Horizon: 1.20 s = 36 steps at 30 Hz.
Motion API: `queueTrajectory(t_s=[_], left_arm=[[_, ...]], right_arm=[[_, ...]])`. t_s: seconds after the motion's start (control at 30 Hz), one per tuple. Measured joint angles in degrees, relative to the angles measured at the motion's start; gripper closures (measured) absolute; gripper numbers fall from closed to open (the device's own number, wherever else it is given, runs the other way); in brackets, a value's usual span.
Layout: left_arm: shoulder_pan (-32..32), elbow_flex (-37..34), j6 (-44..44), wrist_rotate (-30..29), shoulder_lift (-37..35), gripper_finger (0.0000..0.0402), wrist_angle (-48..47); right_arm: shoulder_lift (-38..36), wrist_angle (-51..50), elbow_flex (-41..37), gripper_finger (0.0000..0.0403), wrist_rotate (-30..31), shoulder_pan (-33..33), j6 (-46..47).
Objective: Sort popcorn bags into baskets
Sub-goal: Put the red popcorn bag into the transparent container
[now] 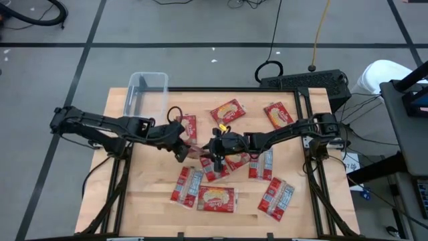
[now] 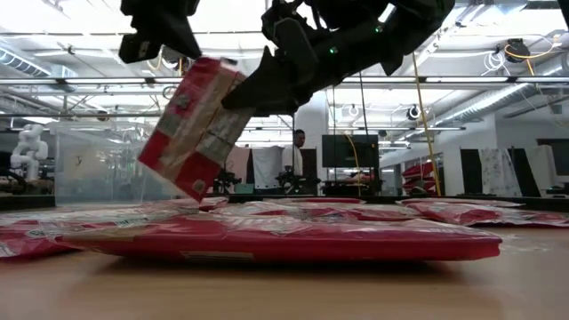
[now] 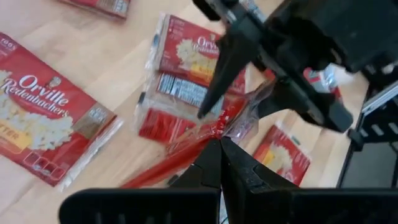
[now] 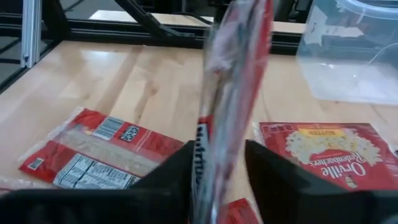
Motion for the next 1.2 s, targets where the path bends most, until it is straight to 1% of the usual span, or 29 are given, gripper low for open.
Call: queueTrajectory(t_s=[0.1,0.13,0.17,0.23,0.3,0.37,0.43,0.5,0.6,0.67,0.73,0.87,1.0,1.07,1.2], left_arm=[[0.80,0.00,0.84,0.09,0.00,0.0401,1.63],[0.95,0.00,0.99,0.32,0.00,0.0401,2.12],[1.20,0.00,1.04,0.93,0.00,0.0399,2.19],[1.82,0.00,1.50,3.13,-0.21,0.0389,2.48],[2.17,0.01,1.80,5.56,-0.75,0.0369,2.89],[2.56,0.08,1.76,7.95,-1.80,0.0340,2.88],[2.68,0.04,1.09,8.66,-3.04,0.0308,2.66],[2.68,0.04,0.90,7.57,-4.90,0.0273,4.03],[2.85,0.46,2.34,3.81,-7.29,0.0222,6.62],[3.15,2.38,4.71,0.35,-7.55,0.0192,6.60],[3.90,5.47,8.95,-1.98,-7.18,0.0168,6.23],[5.85,13.07,18.15,-4.97,-2.91,0.0141,6.32],[8.69,20.60,25.78,-5.65,3.33,0.0136,6.39],[10.15,23.84,29.01,-4.72,6.49,0.0138,6.61],[12.37,28.55,32.43,0.17,13.44,0.0149,6.99]], right_arm=[[-0.13,-0.07,0.00,0.0363,-2.77,-0.56,0.11],[-0.17,-0.02,0.00,0.0381,-3.95,-0.78,0.15],[-0.22,-0.06,0.00,0.0390,-4.94,-0.98,0.11],[-1.10,-1.09,-0.05,0.0388,-5.43,-1.37,0.44],[-2.75,-2.81,-0.07,0.0379,-6.49,-2.06,0.52],[-5.28,-5.72,-0.07,0.0377,-6.93,-3.00,0.48],[-7.90,-8.43,-0.07,0.0381,-6.83,-4.24,-0.01],[-11.11,-12.35,-0.02,0.0389,-7.06,-5.64,-0.81],[-15.08,-16.49,-0.04,0.0396,-9.22,-7.98,-3.13],[-17.72,-19.44,-0.07,0.0397,-9.64,-9.20,-4.50],[-20.44,-22.10,-0.04,0.0394,-9.66,-10.37,-6.06],[-25.17,-28.60,-0.04,0.0393,-9.65,-12.56,-7.78],[-28.93,-35.13,-0.04,0.0393,-10.55,-13.87,-7.89],[-30.14,-38.52,0.00,0.0393,-11.37,-14.33,-7.89],[-31.03,-45.70,0.00,0.0393,-11.39,-14.41,-7.79]])
